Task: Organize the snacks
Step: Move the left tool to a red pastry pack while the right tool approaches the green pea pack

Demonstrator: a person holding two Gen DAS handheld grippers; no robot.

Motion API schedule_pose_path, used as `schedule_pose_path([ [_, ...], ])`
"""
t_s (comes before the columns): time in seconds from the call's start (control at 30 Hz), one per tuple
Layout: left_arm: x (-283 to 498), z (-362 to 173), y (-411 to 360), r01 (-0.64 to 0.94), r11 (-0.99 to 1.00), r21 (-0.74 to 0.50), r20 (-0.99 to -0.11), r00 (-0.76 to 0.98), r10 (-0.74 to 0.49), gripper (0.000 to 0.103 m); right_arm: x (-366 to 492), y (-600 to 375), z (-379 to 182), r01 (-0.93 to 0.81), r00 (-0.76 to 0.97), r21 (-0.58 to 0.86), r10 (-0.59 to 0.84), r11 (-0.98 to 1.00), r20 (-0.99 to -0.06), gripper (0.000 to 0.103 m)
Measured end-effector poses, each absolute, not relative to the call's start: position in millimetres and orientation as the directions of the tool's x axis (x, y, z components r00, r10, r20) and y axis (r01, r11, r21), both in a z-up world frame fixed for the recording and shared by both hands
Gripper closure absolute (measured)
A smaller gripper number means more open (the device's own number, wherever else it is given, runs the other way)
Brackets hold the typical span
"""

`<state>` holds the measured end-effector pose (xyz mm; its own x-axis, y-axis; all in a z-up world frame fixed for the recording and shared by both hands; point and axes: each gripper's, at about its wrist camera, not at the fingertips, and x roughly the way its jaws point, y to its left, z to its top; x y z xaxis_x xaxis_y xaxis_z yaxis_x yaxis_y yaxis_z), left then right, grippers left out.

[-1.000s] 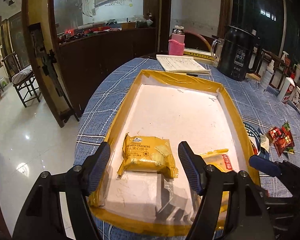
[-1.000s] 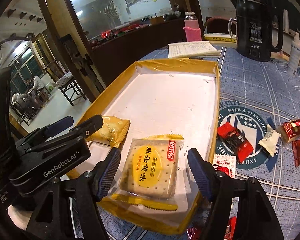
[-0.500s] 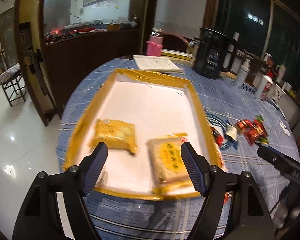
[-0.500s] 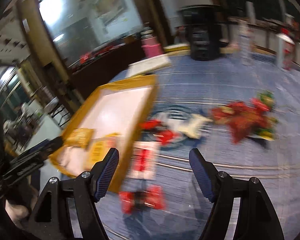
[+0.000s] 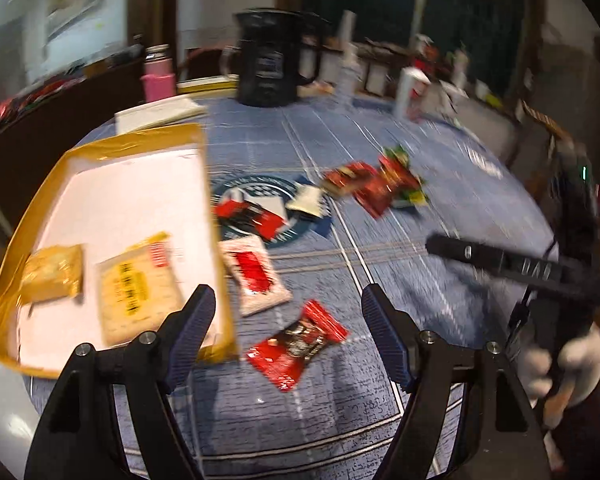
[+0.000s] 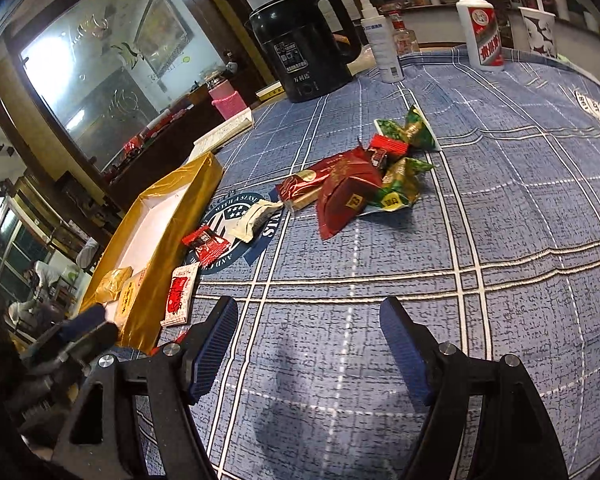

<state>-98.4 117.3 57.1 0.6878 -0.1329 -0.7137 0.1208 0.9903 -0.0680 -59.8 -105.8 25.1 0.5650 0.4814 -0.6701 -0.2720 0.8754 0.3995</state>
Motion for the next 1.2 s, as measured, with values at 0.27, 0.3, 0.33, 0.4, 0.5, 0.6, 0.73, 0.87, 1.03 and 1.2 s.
schedule_pose_path([
  [0.27, -93.4, 48.2, 99.7, 0.165, 0.986, -0.008, -0.740, 0.662, -0.117, 0.027, -51.1, -130.4, 23.4, -0.239, 0.576, 0.414, 0.472, 0.878, -0.667, 0.027],
  [0.3, -94.0, 49.7, 98.5, 0.170, 0.985, -0.011, -0.738, 0.664, -0.123, 0.027, -48.3, -133.5, 25.0, -0.232, 0.584, 0.409, 0.463, 0.883, -0.667, 0.027],
  [0.33, -94.7, 51.8, 96.4, 0.173, 0.985, -0.014, -0.733, 0.668, -0.128, 0.027, -44.0, -136.4, 28.5, -0.224, 0.598, 0.398, 0.448, 0.889, -0.664, 0.027],
  [0.4, -94.9, 54.7, 94.8, 0.176, 0.984, -0.014, -0.726, 0.675, -0.131, 0.027, -32.0, -139.0, 37.8, -0.211, 0.637, 0.365, 0.411, 0.907, -0.652, 0.027],
  [0.5, -95.3, 58.4, 91.9, 0.175, 0.984, -0.028, -0.719, 0.681, -0.142, 0.027, -1.0, -130.5, 48.2, -0.202, 0.663, 0.321, 0.370, 0.925, -0.650, 0.027],
  [0.6, -97.0, 62.2, 93.6, 0.171, 0.985, -0.034, -0.714, 0.685, -0.144, 0.027, 34.7, -117.2, 48.2, -0.183, 0.668, 0.278, 0.327, 0.943, -0.669, 0.028],
  [0.73, -99.8, 69.7, 106.6, 0.144, 0.988, -0.050, -0.705, 0.696, -0.137, 0.027, 61.0, -101.1, 27.7, -0.215, 0.592, 0.262, 0.339, 0.941, -0.732, 0.046],
  [0.87, -98.6, 74.6, 120.8, 0.129, 0.987, -0.099, -0.699, 0.696, -0.162, 0.027, 41.7, -95.4, 20.7, -0.372, 0.412, 0.440, 0.570, 0.817, -0.711, 0.069],
  [1.03, -90.1, 74.8, 116.0, 0.155, 0.979, -0.135, -0.700, 0.684, -0.205, 0.027, 4.0, -121.9, 39.0, -0.460, 0.365, 0.517, 0.684, 0.722, -0.631, 0.064],
  [1.2, -82.0, 66.7, 98.6, 0.171, 0.978, -0.121, -0.722, 0.661, -0.205, 0.027, -5.4, -130.6, 31.7, -0.398, 0.462, 0.364, 0.527, 0.842, -0.714, 0.051],
])
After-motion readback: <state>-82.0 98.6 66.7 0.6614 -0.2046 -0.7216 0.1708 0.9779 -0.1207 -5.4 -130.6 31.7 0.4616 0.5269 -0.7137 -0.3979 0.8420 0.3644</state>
